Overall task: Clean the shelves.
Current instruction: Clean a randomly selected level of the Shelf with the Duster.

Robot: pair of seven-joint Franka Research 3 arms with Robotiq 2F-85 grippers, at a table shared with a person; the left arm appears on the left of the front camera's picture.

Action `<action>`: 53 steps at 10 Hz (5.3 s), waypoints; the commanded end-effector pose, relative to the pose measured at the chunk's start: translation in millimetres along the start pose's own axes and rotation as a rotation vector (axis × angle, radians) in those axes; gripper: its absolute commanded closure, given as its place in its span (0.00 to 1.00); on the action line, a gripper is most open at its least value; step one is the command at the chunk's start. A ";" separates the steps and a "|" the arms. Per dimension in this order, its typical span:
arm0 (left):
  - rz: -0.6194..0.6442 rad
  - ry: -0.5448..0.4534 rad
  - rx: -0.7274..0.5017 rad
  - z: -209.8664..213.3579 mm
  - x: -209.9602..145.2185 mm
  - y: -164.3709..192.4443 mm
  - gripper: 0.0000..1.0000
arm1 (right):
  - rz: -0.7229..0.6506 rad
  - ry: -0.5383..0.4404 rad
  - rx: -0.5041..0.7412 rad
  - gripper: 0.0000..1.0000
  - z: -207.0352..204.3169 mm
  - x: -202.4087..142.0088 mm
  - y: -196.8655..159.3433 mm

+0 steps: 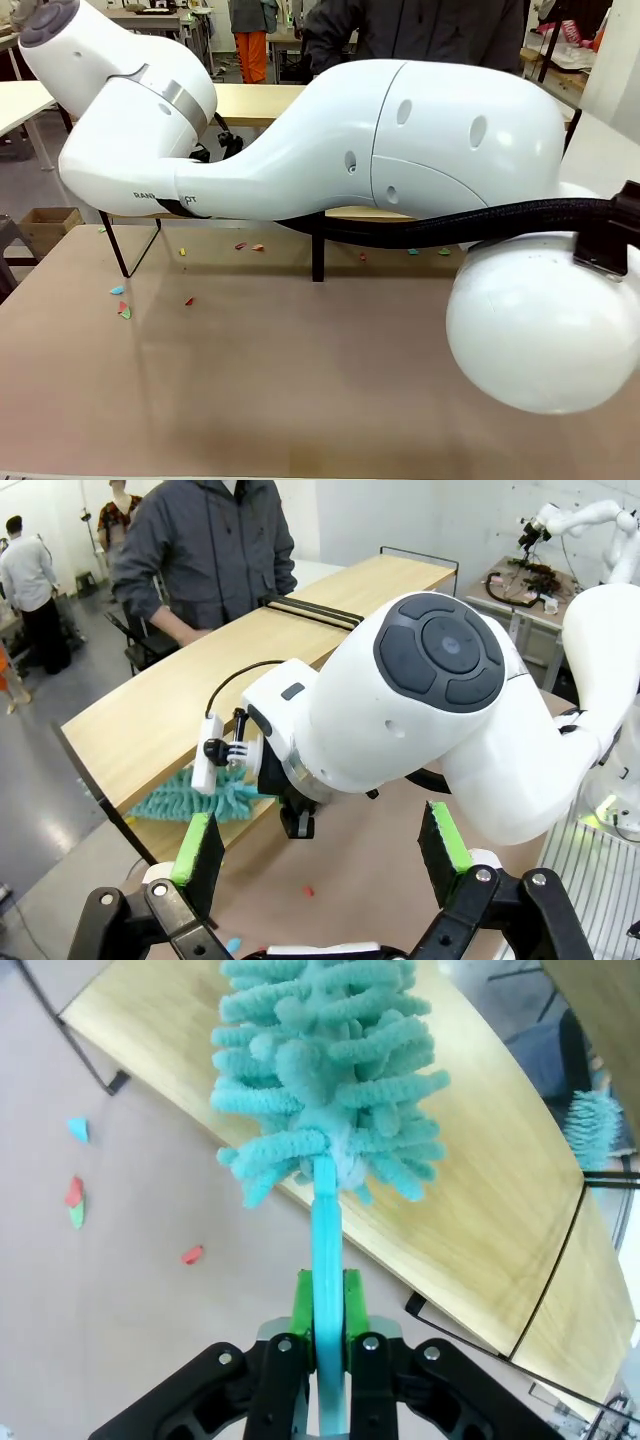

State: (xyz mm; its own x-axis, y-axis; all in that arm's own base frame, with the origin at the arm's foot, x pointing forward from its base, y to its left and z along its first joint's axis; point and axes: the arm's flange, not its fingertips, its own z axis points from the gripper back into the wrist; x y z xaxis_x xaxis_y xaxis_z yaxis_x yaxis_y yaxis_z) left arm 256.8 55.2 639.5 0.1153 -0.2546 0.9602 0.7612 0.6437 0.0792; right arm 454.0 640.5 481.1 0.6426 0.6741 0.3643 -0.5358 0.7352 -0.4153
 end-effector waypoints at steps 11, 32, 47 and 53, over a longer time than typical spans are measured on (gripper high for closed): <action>-0.001 -0.002 -0.006 -1.0 -1.0 0.3 0.00 | 0.069 0.005 0.270 0.88 20.2 -49.5 -31.7; -0.001 -0.002 -0.006 -1.0 -1.0 0.3 0.00 | -0.270 0.437 1.010 0.88 185.6 -516.8 -386.6; -0.001 -0.002 -0.006 -1.0 -1.0 0.3 0.00 | -0.500 0.419 1.282 0.88 174.3 -661.4 -536.2; -0.001 -0.002 -0.006 -1.0 -1.0 0.3 0.00 | -0.473 0.486 1.353 0.88 116.2 -666.1 -538.4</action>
State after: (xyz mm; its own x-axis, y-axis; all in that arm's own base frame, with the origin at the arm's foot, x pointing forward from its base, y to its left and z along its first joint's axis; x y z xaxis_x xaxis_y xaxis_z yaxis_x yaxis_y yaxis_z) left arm 256.7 55.2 639.8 0.1150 -0.2551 0.9601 0.7610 0.6438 0.0799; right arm 249.2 -207.8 557.0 0.8727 0.4628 -0.1553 -0.1412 0.5437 0.8273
